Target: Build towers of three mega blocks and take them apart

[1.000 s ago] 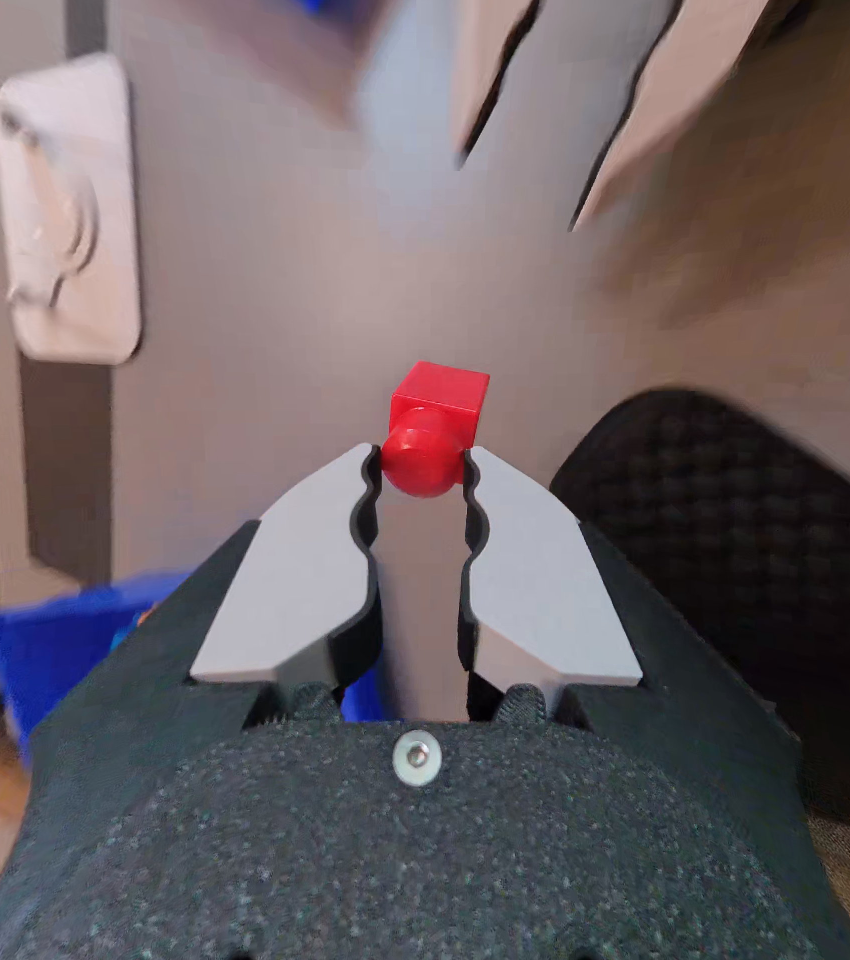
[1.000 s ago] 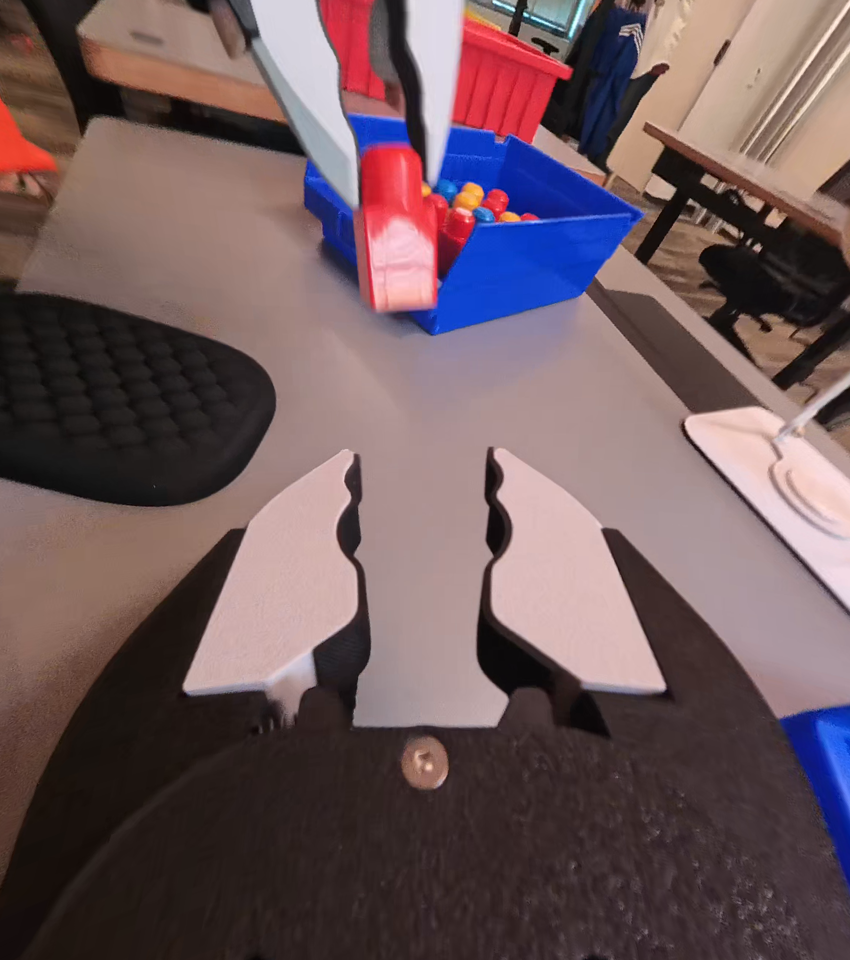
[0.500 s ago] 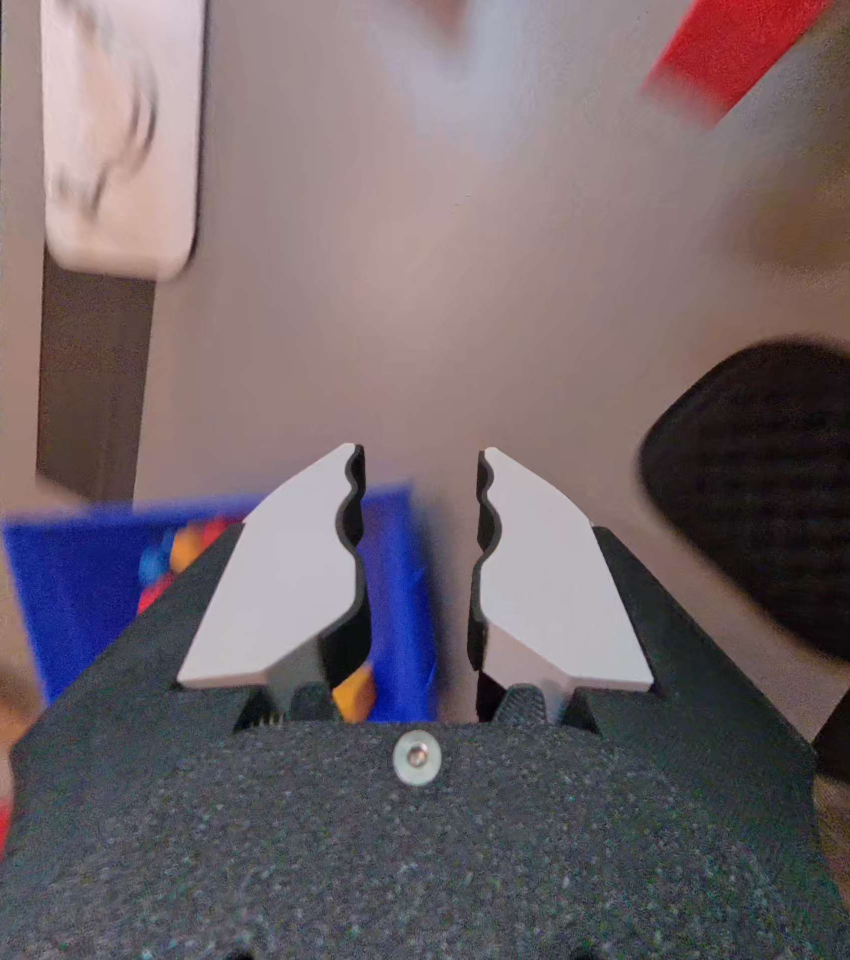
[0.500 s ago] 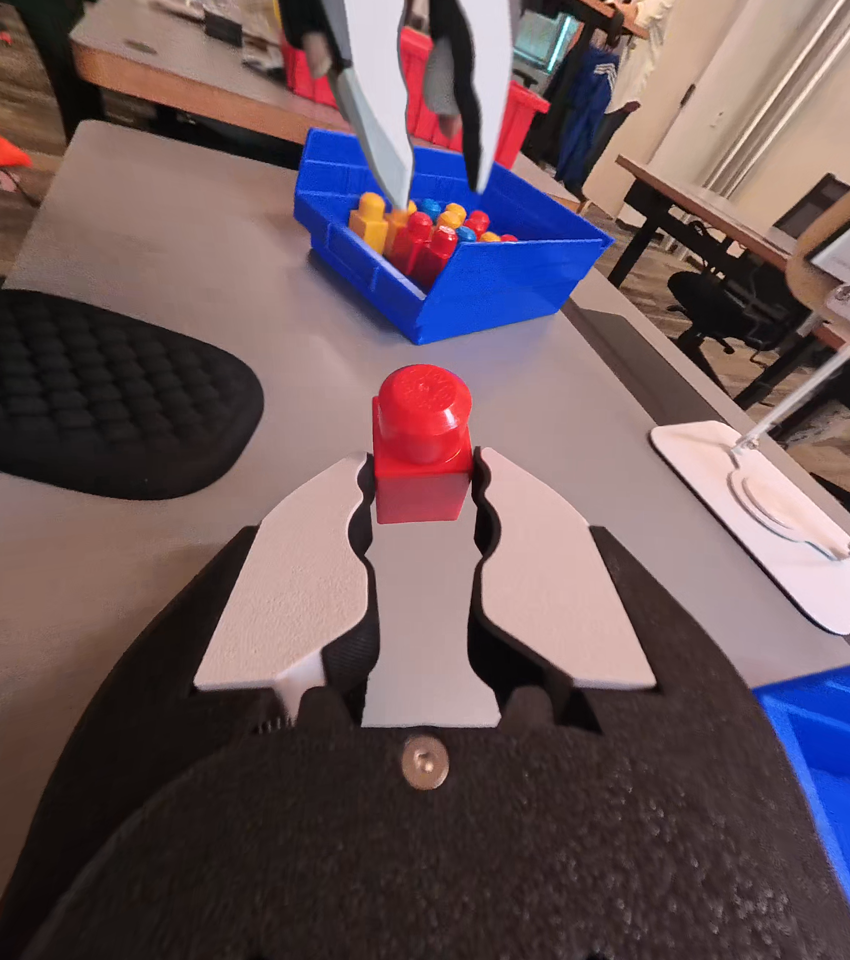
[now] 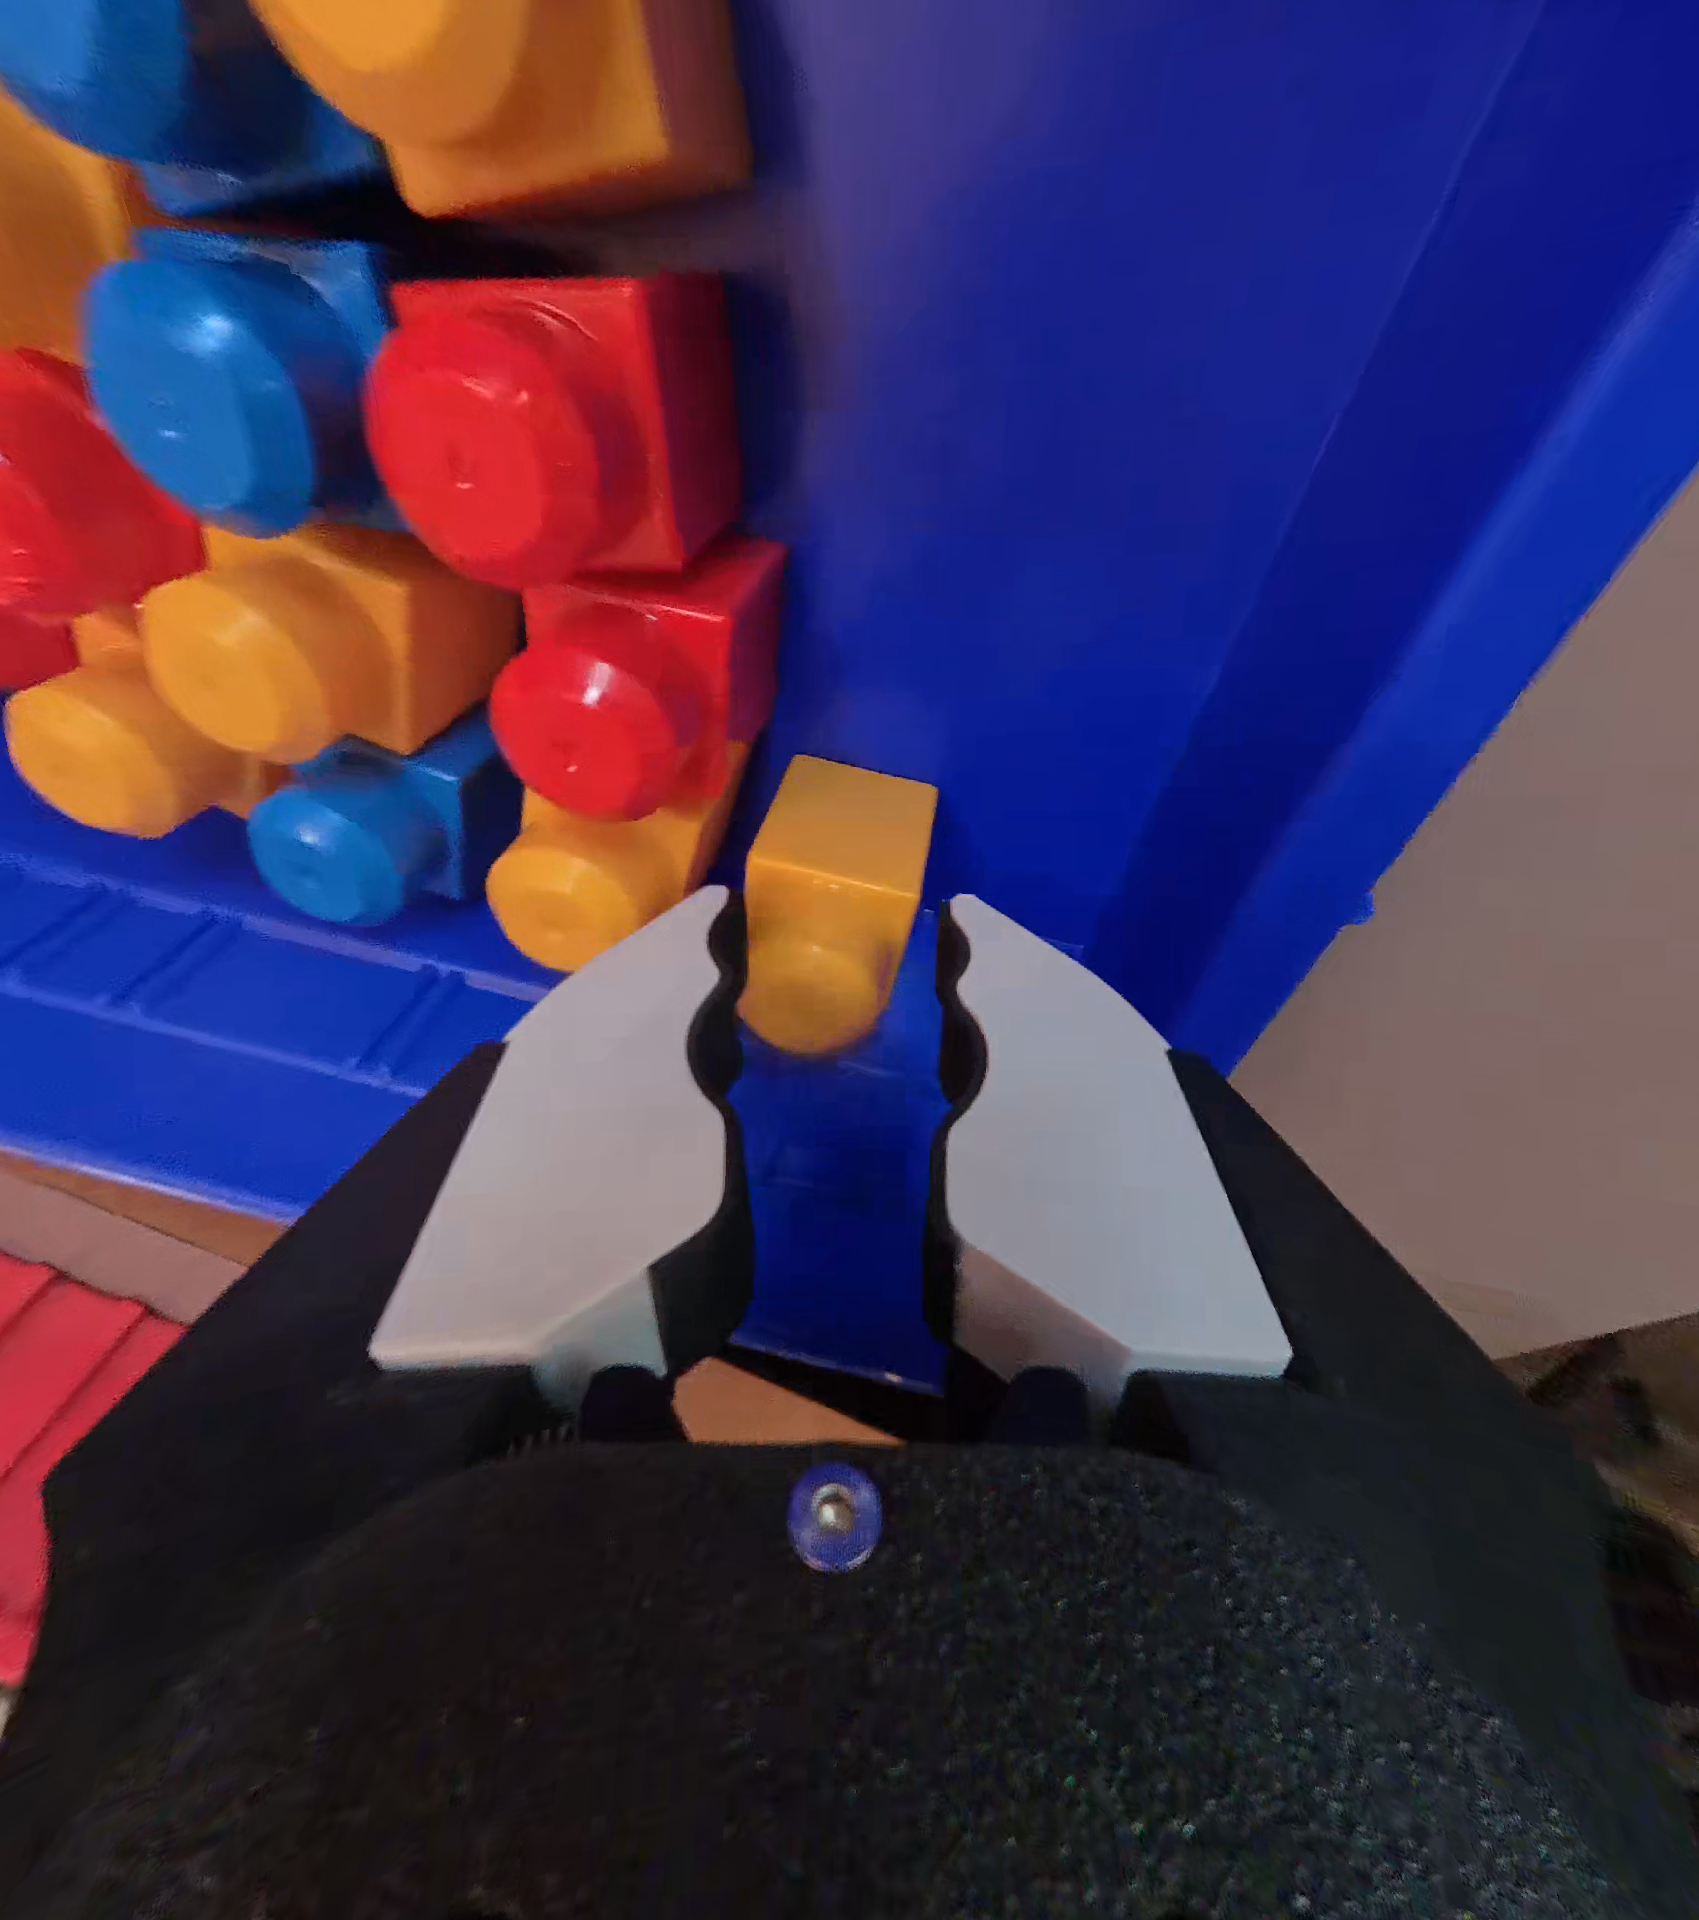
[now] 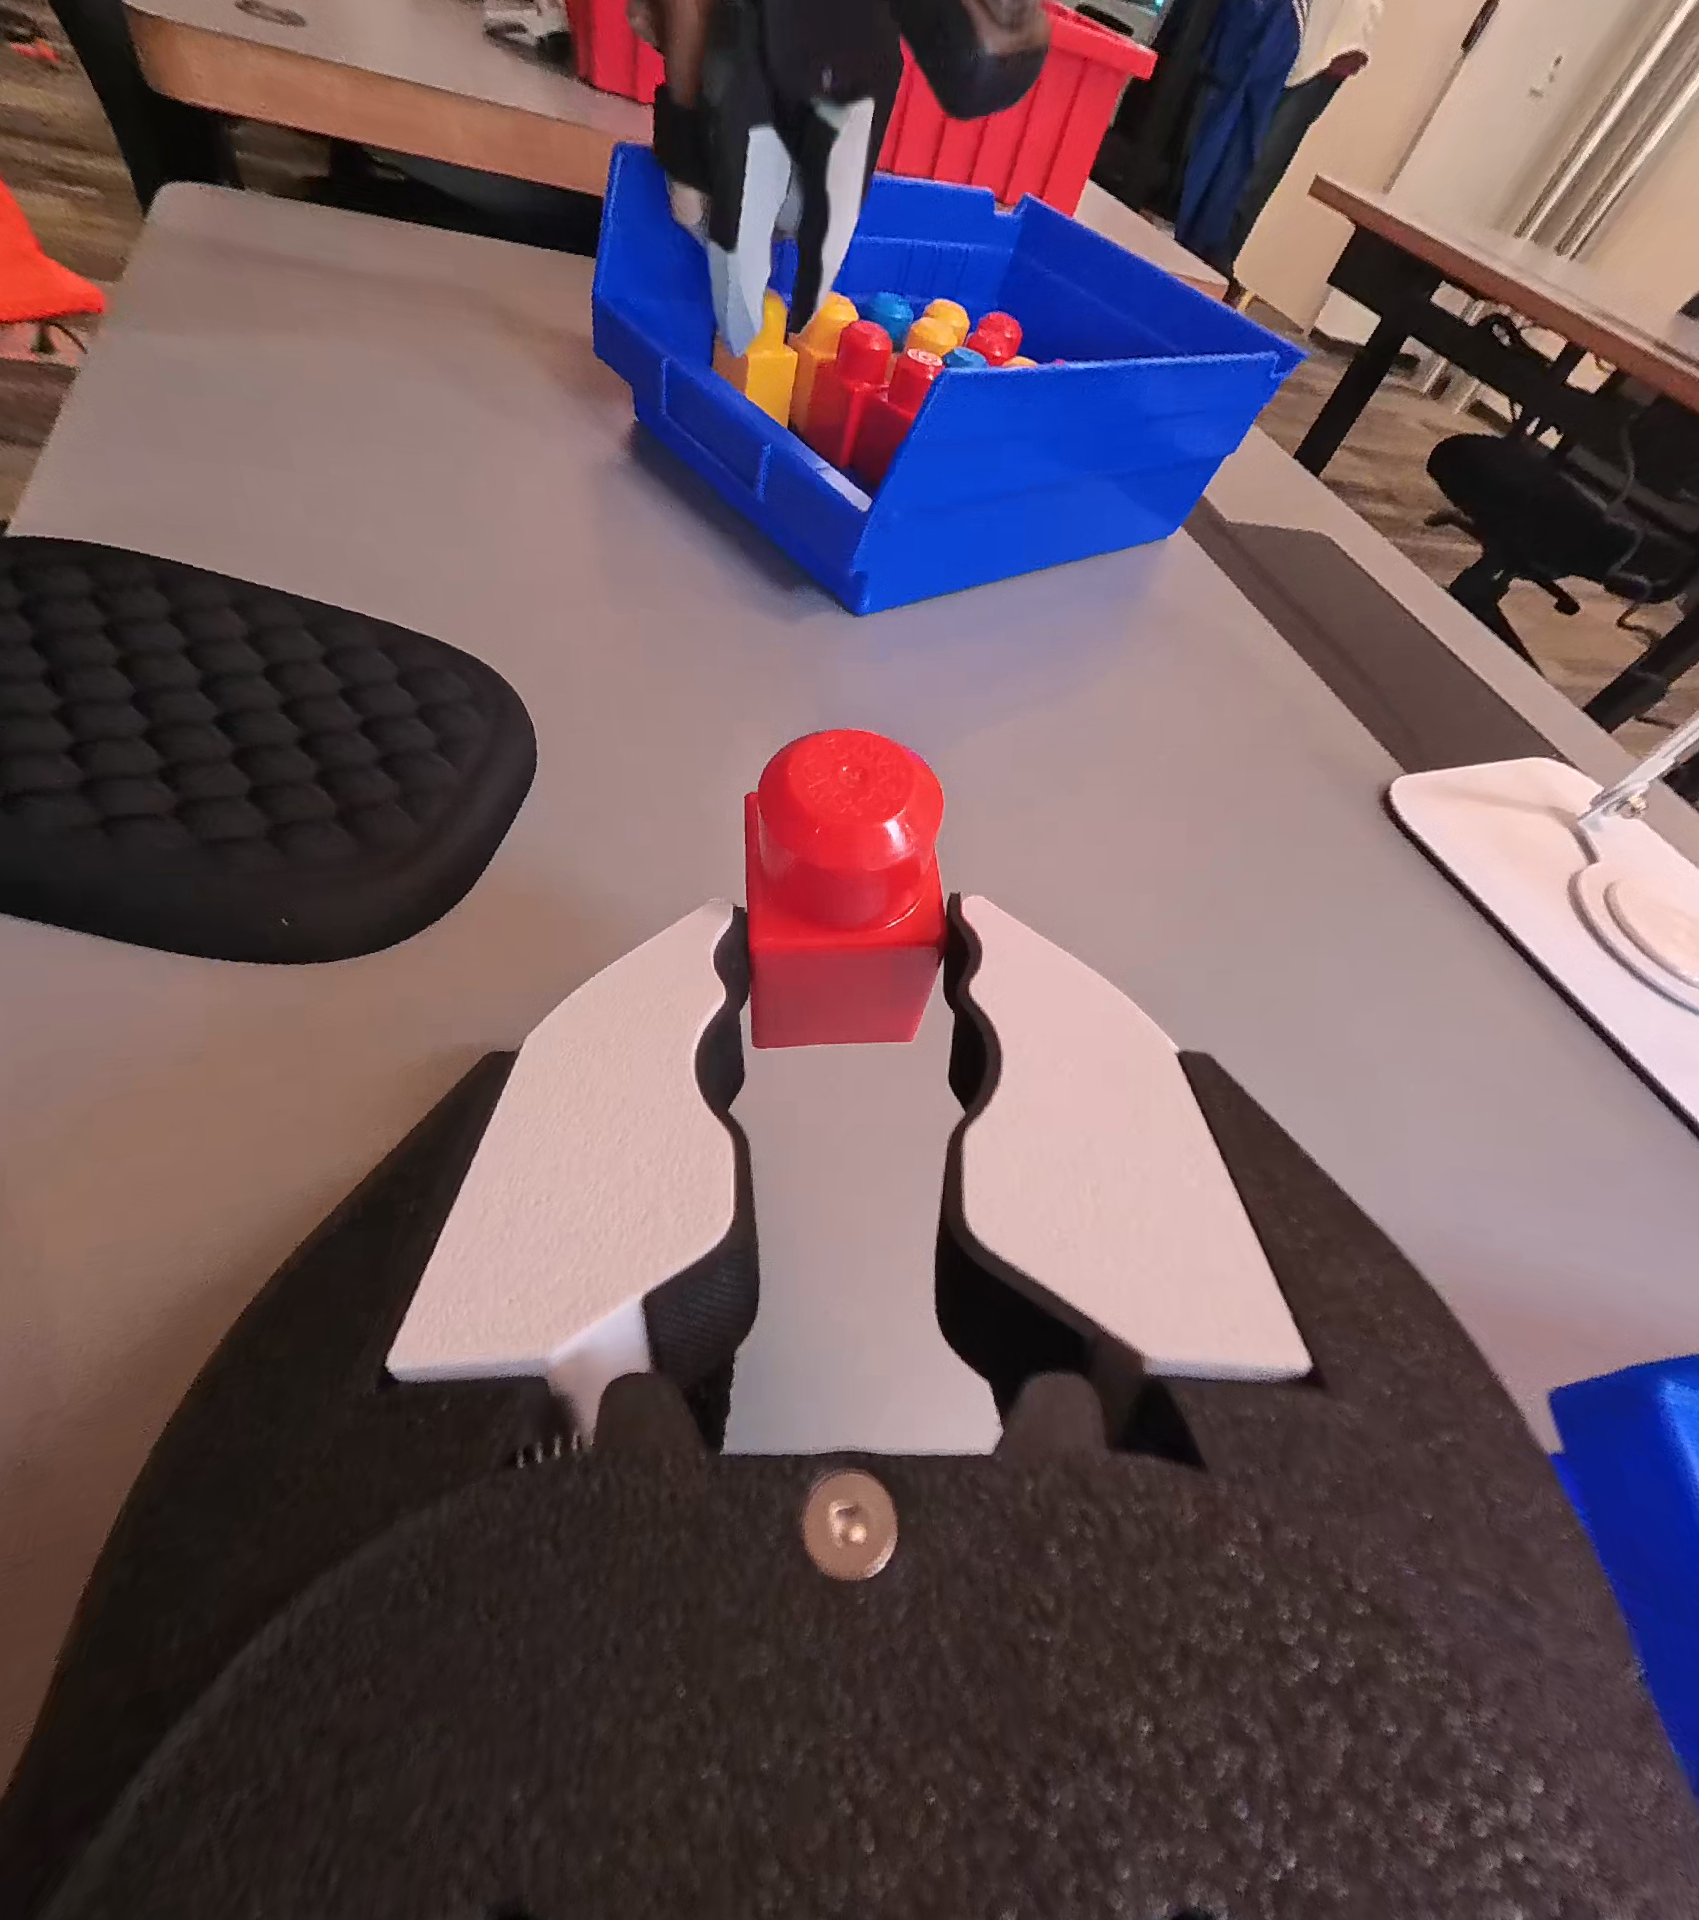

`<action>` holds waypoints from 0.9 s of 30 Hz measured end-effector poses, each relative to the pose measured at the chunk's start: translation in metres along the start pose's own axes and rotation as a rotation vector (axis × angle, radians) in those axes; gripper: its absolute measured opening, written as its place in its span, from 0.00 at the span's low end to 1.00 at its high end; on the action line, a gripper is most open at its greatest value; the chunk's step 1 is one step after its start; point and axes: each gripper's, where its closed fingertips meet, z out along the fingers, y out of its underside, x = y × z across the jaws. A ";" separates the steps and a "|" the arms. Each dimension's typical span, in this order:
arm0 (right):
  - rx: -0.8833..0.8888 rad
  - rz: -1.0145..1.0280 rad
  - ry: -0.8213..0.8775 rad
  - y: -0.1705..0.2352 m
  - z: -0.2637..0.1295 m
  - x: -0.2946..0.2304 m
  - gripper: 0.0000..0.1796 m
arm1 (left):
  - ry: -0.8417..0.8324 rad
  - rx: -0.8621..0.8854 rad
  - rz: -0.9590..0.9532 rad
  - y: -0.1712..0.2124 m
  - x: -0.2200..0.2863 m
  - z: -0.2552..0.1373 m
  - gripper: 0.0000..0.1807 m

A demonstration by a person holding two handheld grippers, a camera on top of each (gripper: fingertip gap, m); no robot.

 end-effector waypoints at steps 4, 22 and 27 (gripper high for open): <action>-0.002 0.009 0.008 0.002 -0.002 0.003 0.20 | -0.085 -0.079 0.064 -0.001 -0.007 0.000 0.16; -0.152 0.024 0.014 0.017 0.007 -0.002 0.20 | -0.125 0.616 0.505 -0.175 0.190 -0.184 0.16; -0.182 0.025 -0.015 0.023 0.009 -0.008 0.20 | -0.085 0.628 0.593 -0.218 0.238 -0.172 0.16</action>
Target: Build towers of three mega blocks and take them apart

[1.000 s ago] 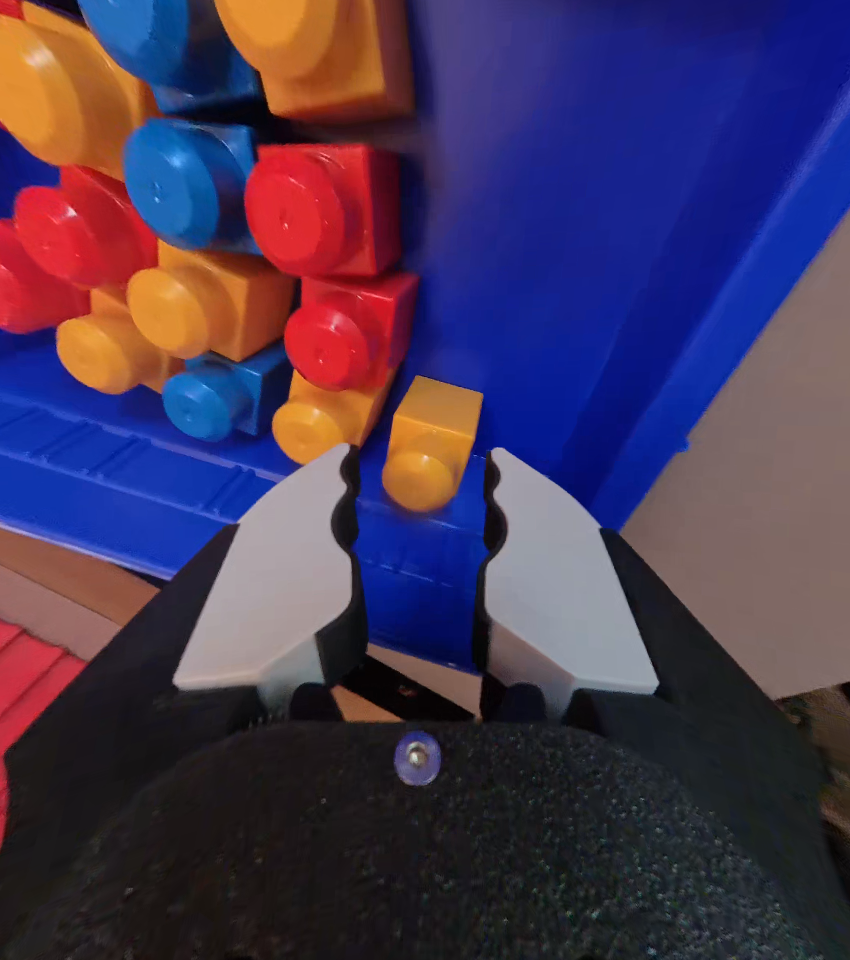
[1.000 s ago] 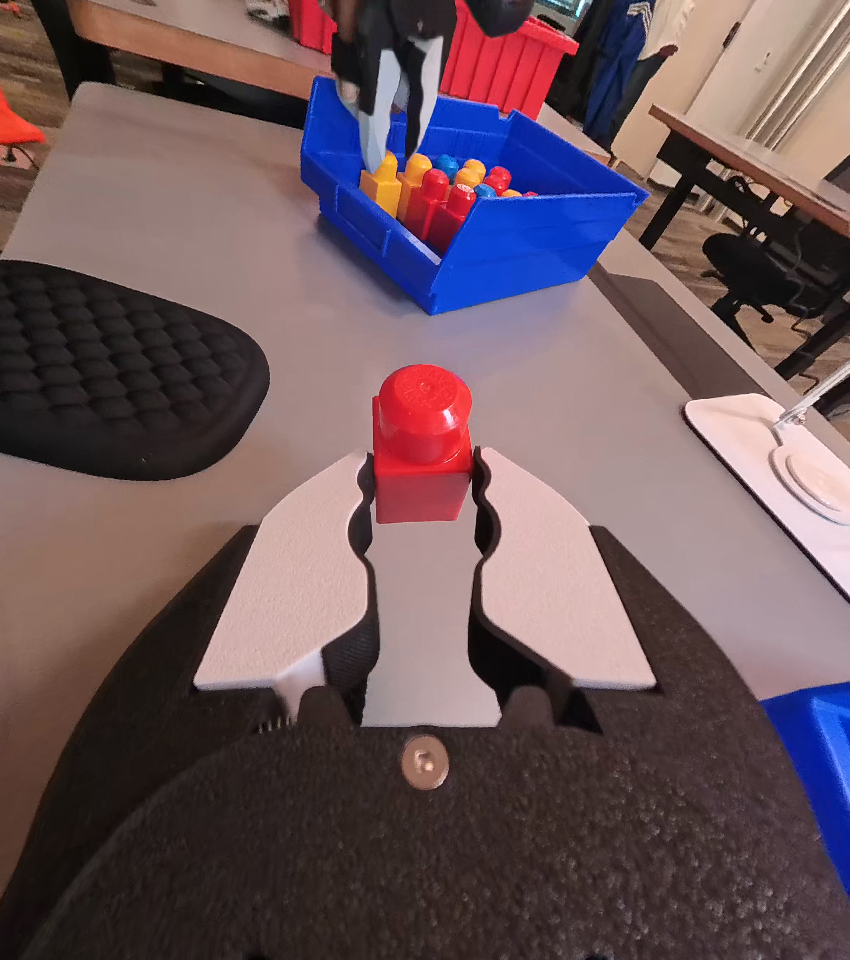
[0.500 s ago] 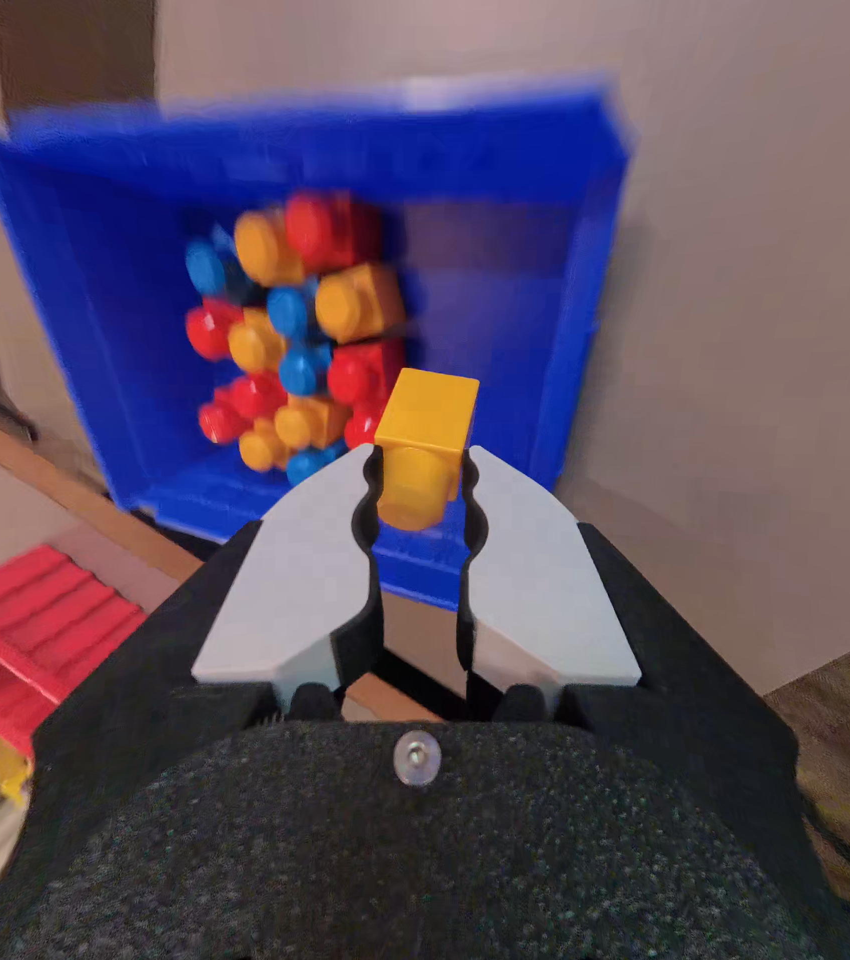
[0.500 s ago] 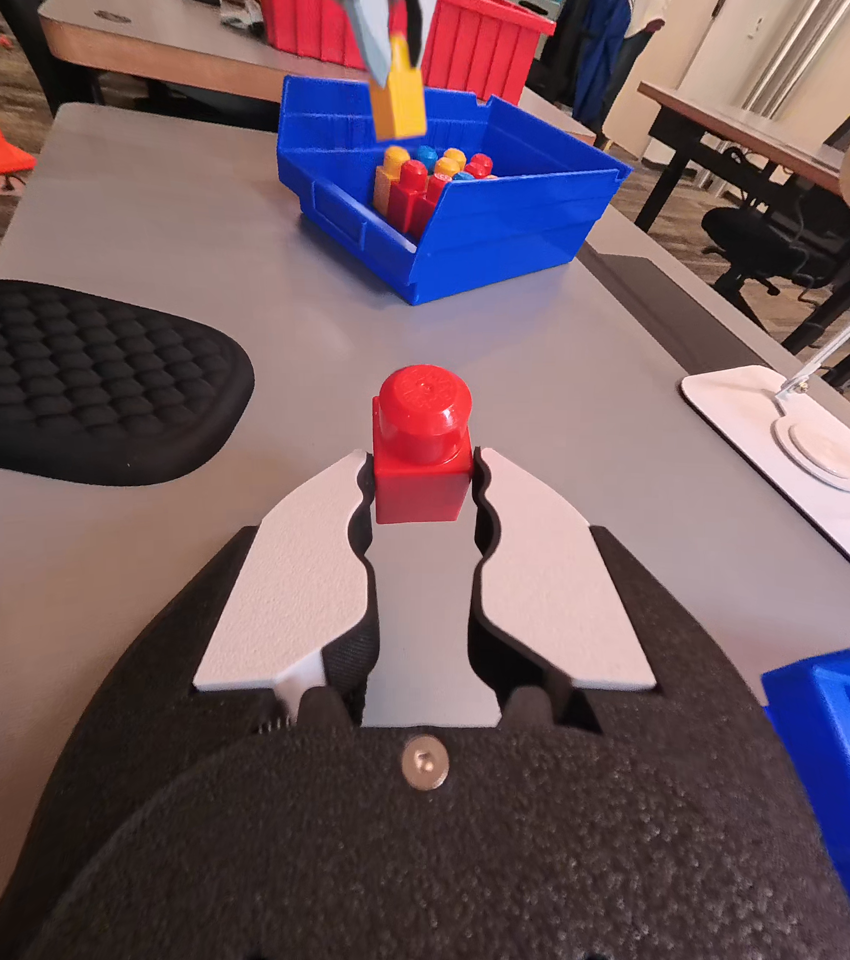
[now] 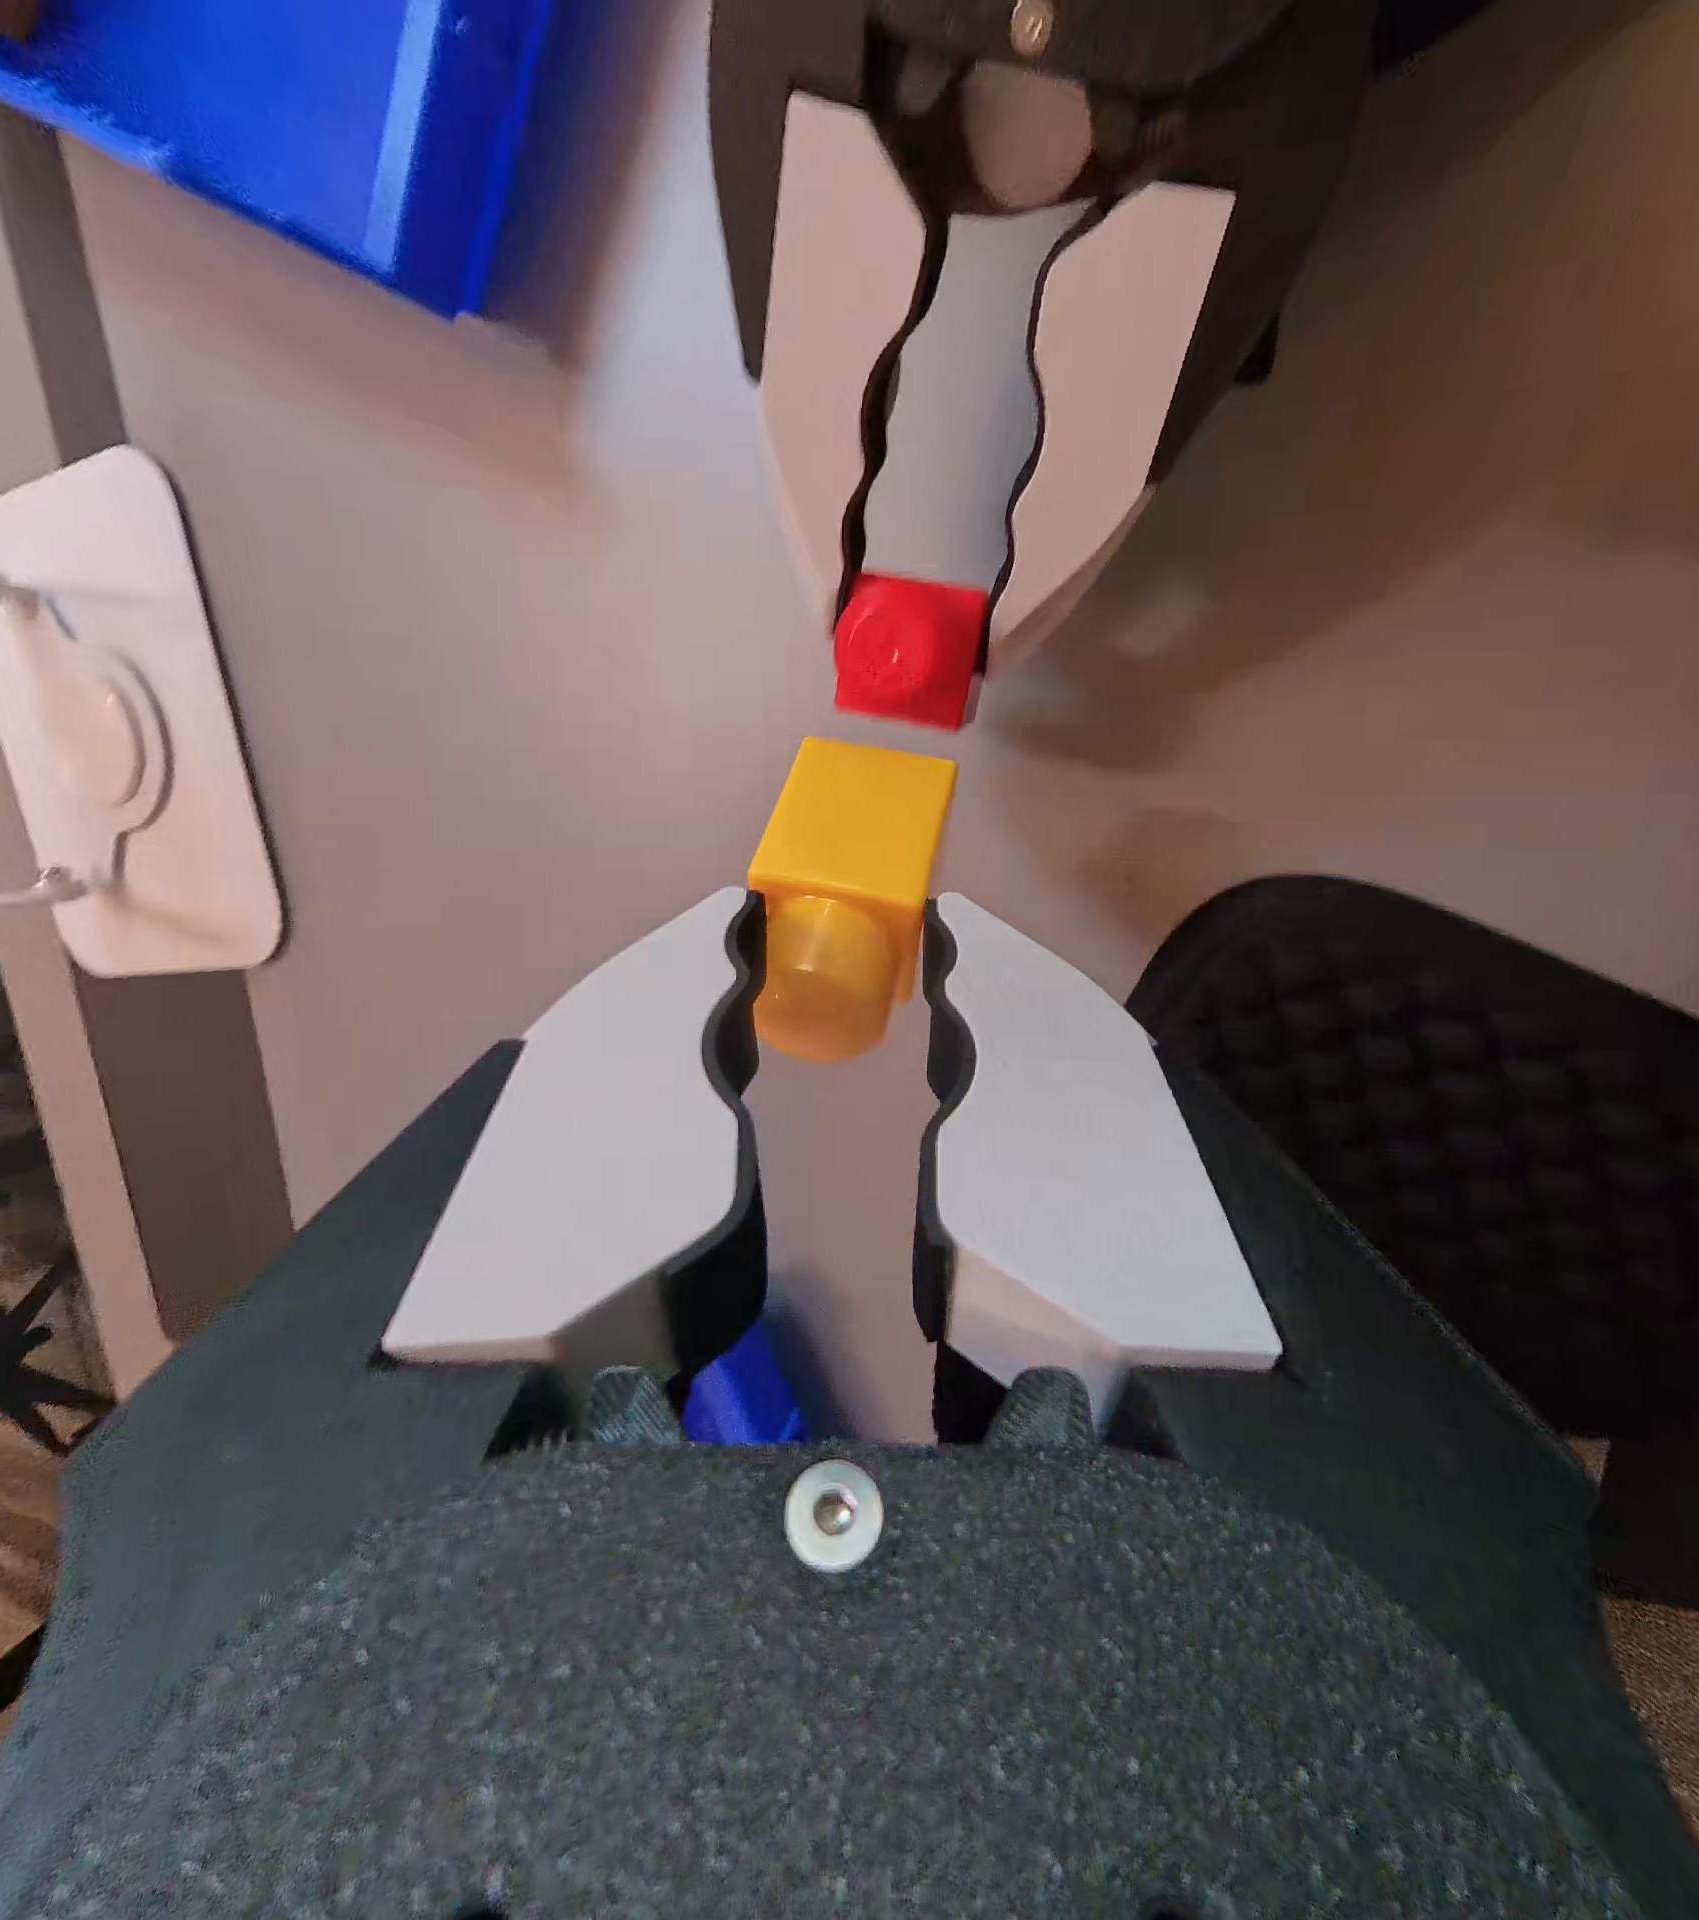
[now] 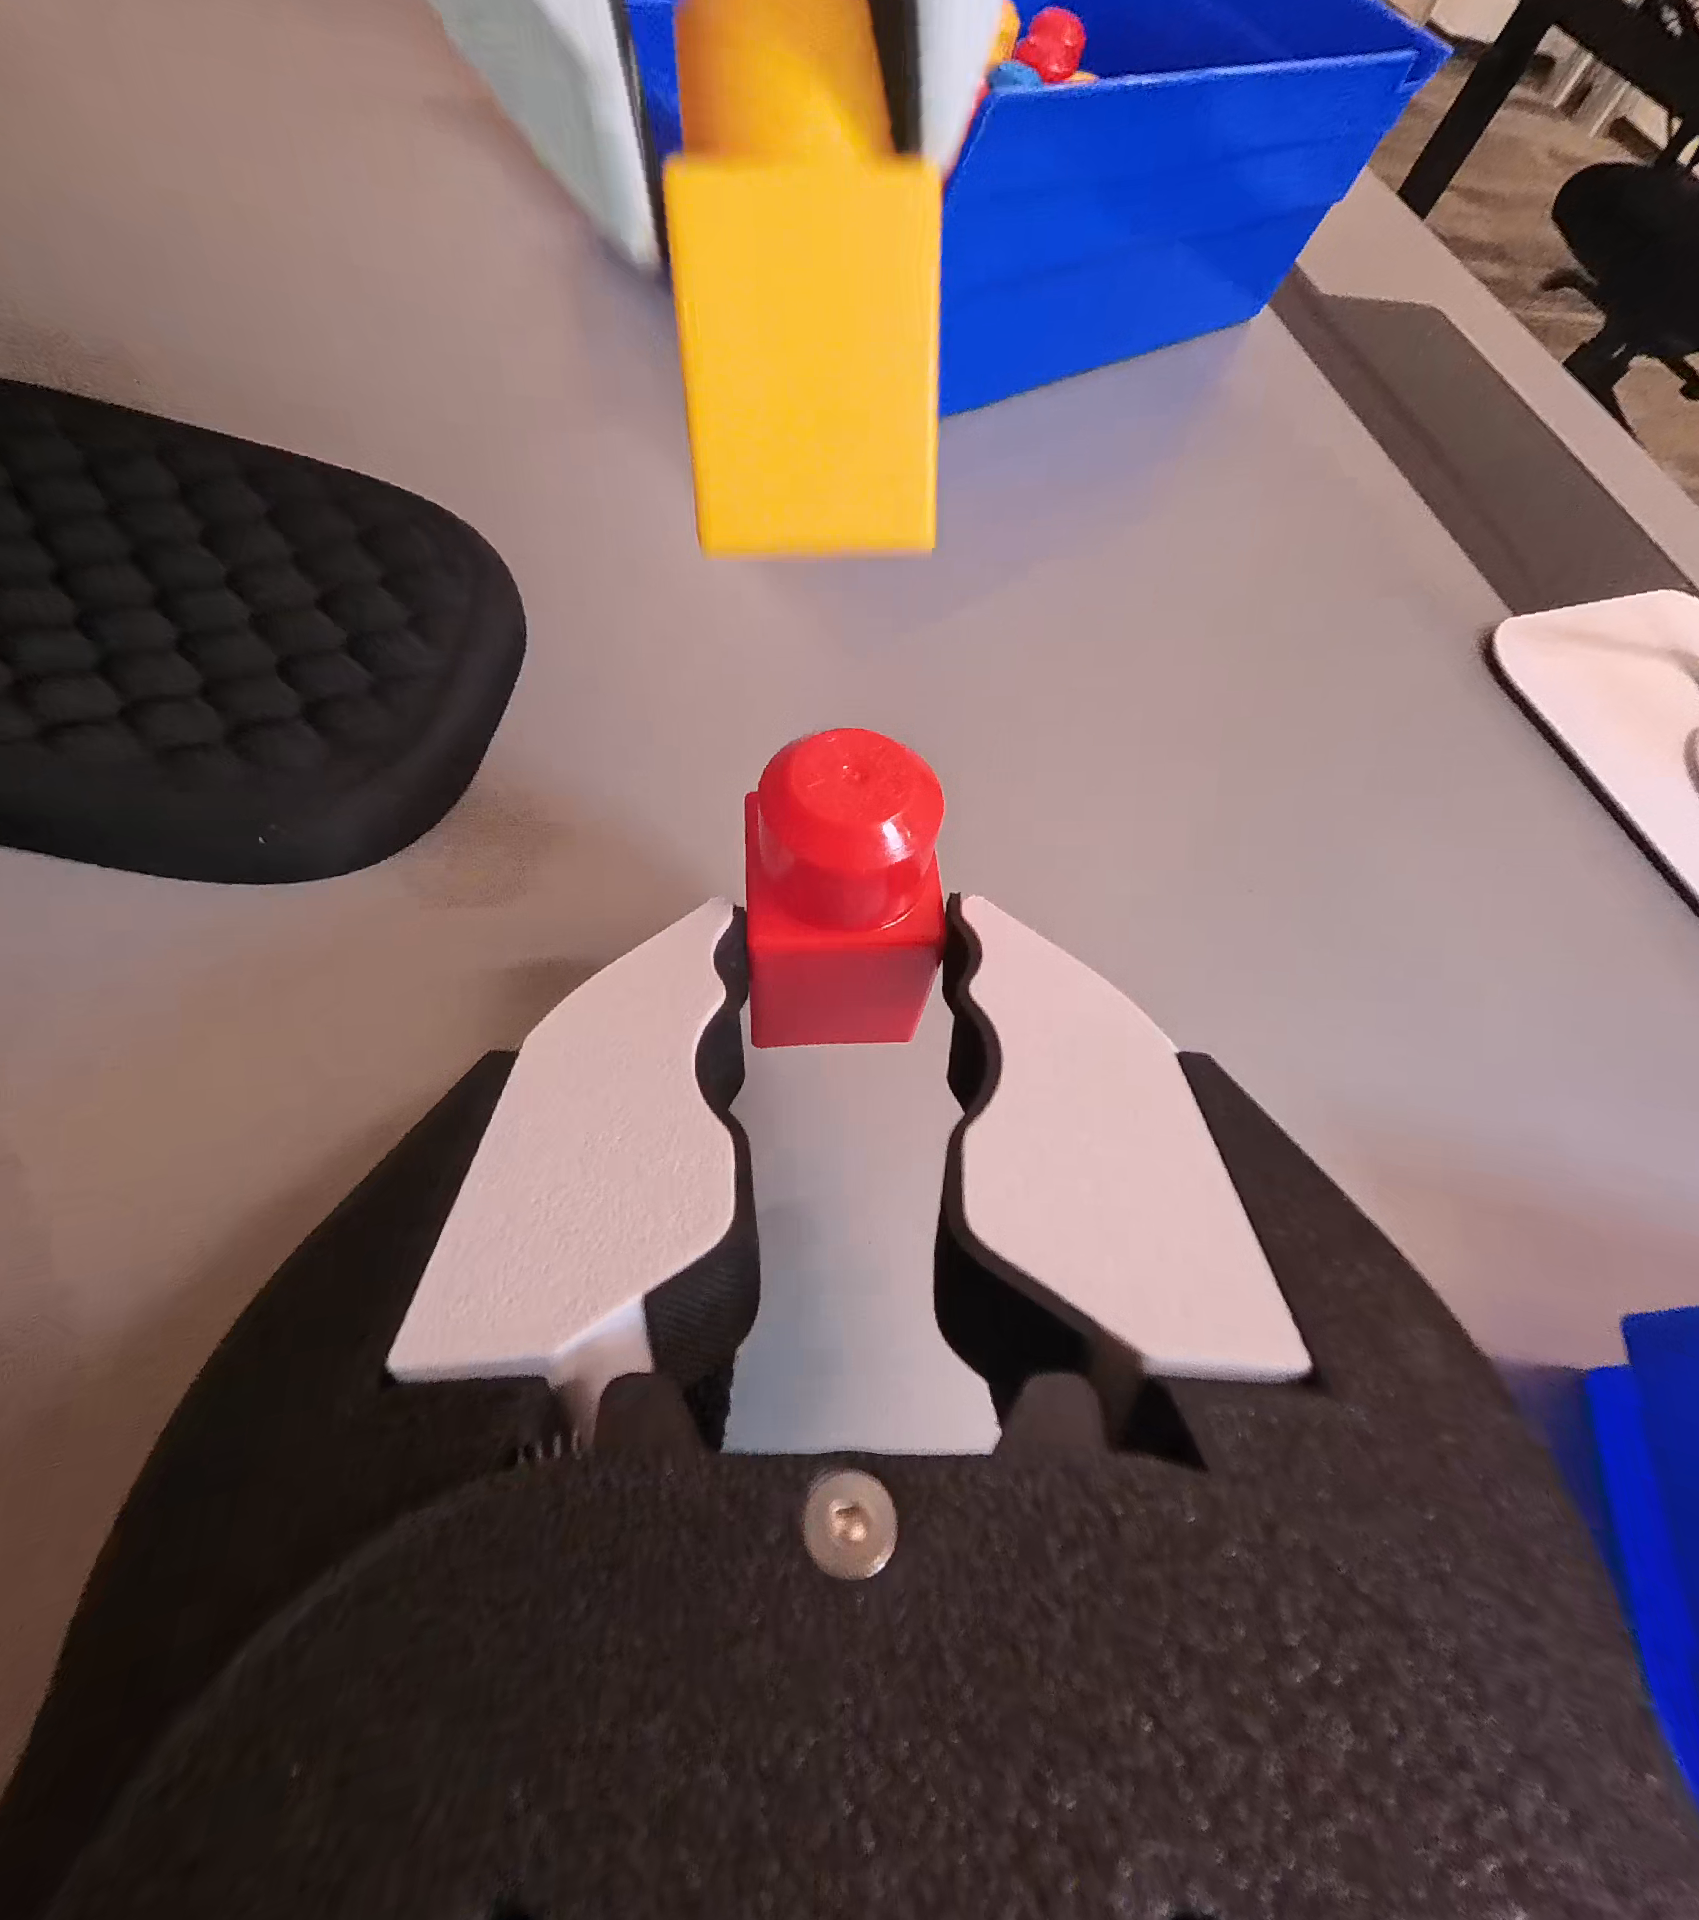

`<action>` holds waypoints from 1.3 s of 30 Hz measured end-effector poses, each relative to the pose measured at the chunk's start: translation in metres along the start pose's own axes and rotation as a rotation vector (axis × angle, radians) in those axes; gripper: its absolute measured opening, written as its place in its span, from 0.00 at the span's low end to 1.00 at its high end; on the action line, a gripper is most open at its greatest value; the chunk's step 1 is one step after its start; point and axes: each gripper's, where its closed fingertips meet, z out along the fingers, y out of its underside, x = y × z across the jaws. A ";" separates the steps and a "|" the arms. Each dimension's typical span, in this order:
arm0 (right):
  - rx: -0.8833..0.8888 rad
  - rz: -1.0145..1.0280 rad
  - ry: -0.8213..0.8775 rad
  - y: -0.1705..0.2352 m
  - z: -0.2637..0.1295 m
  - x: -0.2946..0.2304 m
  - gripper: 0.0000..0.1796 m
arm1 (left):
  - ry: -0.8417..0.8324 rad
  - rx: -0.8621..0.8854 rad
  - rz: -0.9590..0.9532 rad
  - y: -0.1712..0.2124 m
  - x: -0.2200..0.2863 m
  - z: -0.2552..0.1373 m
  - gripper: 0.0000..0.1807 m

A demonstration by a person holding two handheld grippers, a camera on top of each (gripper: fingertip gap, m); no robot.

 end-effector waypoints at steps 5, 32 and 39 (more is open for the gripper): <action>-0.019 0.001 -0.002 0.003 0.001 0.000 0.20 | 0.056 0.021 0.002 -0.015 0.003 0.023 0.16; 0.195 0.202 -0.183 -0.021 -0.016 -0.005 0.20 | 0.211 0.735 -0.340 -0.048 -0.004 -0.001 0.30; 0.299 0.232 -0.208 -0.033 -0.023 -0.002 0.20 | 0.276 0.882 -0.412 -0.043 0.012 0.029 0.26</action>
